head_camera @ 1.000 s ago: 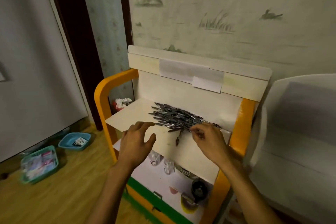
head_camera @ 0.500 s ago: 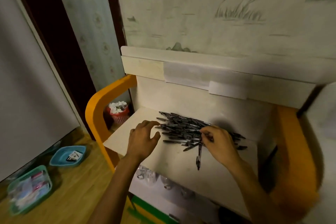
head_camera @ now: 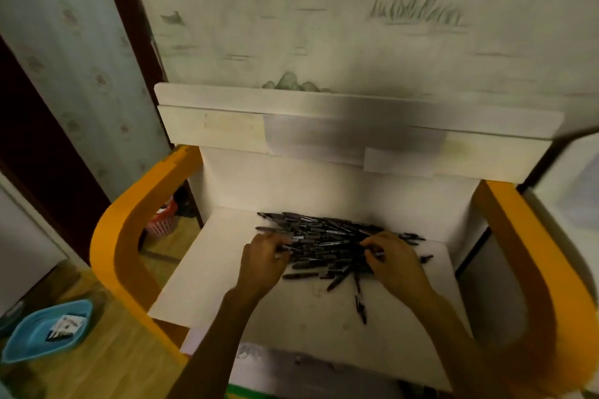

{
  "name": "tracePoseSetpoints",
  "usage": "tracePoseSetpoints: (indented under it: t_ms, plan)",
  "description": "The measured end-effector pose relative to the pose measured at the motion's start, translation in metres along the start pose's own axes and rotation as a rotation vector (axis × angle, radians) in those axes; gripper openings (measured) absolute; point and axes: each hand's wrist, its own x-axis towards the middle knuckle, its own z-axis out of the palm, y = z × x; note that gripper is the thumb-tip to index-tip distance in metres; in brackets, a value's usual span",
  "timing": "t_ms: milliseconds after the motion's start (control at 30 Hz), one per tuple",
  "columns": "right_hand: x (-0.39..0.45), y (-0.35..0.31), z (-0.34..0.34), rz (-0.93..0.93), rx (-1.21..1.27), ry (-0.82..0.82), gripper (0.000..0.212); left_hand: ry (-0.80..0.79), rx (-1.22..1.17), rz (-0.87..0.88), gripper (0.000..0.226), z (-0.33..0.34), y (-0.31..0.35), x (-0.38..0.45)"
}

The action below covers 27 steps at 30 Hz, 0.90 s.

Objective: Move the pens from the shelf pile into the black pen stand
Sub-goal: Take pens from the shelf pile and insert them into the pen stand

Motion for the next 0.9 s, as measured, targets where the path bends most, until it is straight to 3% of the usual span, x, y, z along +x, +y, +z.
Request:
tracePoseSetpoints:
  t_ms: [167,467,700,900]
  plan:
    - [0.003,0.004,0.003,0.079,-0.039,0.067,0.018,-0.132,-0.033,0.129,0.024,0.03,0.001,0.028]
    - [-0.01,0.025,0.0,0.174,-0.032,0.13,0.019,-0.371,0.179,0.268,0.039,0.076,0.035,0.047]
    - [-0.011,0.035,-0.015,0.191,-0.055,0.143,0.016,-0.392,0.344,0.352,0.03,0.103,0.057,0.053]
    - [-0.012,0.047,-0.027,0.194,-0.09,0.16,0.016,-0.419,0.3,0.336,0.036,0.118,0.055,0.049]
